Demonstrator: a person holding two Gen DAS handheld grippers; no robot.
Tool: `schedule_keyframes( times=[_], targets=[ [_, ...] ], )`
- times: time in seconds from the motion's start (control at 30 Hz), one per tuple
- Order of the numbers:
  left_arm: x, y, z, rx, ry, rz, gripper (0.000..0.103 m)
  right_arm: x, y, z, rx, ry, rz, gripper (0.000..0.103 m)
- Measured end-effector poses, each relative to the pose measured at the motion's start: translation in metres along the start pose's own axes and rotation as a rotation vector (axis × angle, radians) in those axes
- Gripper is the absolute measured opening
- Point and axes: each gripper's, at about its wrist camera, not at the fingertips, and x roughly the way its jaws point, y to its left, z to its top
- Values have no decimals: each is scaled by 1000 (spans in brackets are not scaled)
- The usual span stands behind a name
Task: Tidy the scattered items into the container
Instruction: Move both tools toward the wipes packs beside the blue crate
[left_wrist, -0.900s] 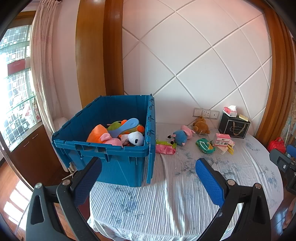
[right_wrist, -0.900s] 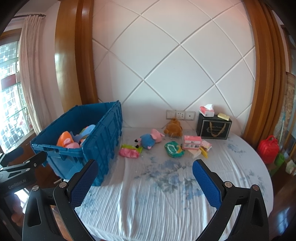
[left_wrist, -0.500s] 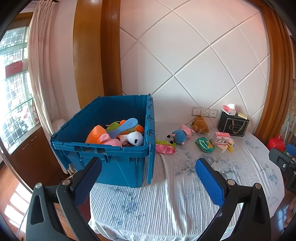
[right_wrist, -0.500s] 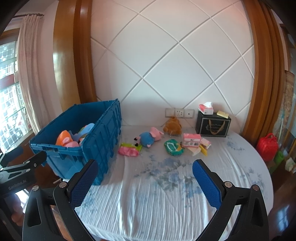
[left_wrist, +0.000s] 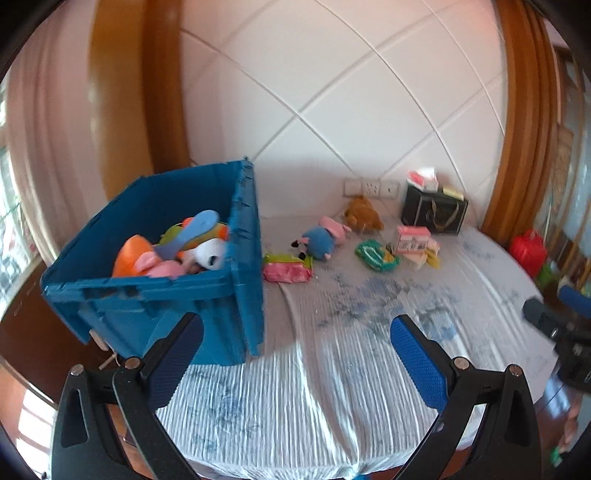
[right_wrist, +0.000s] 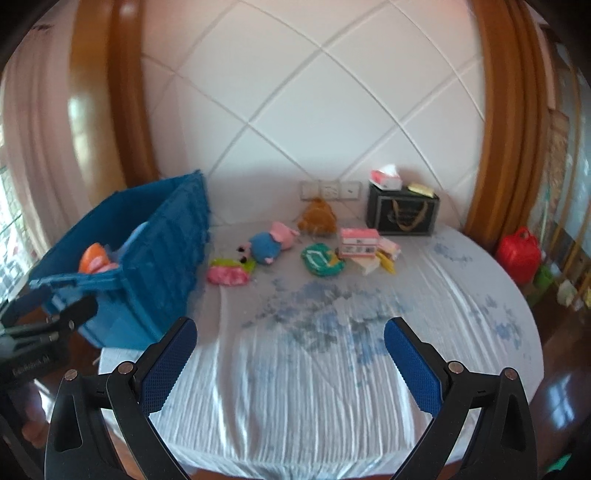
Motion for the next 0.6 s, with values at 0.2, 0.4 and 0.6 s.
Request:
schedule_keyframes(
  times=[0.2, 0.4, 0.6],
  targets=[
    [103, -47, 2, -36, 153, -30, 103, 88, -69, 1, 52, 115, -36, 103],
    [251, -105, -12, -58, 357, -7, 103, 218, -146, -4, 62, 285, -47, 103],
    [350, -119, -26, -83, 390, 77, 103, 326, -177, -14, 51, 369, -12, 103]
  ],
)
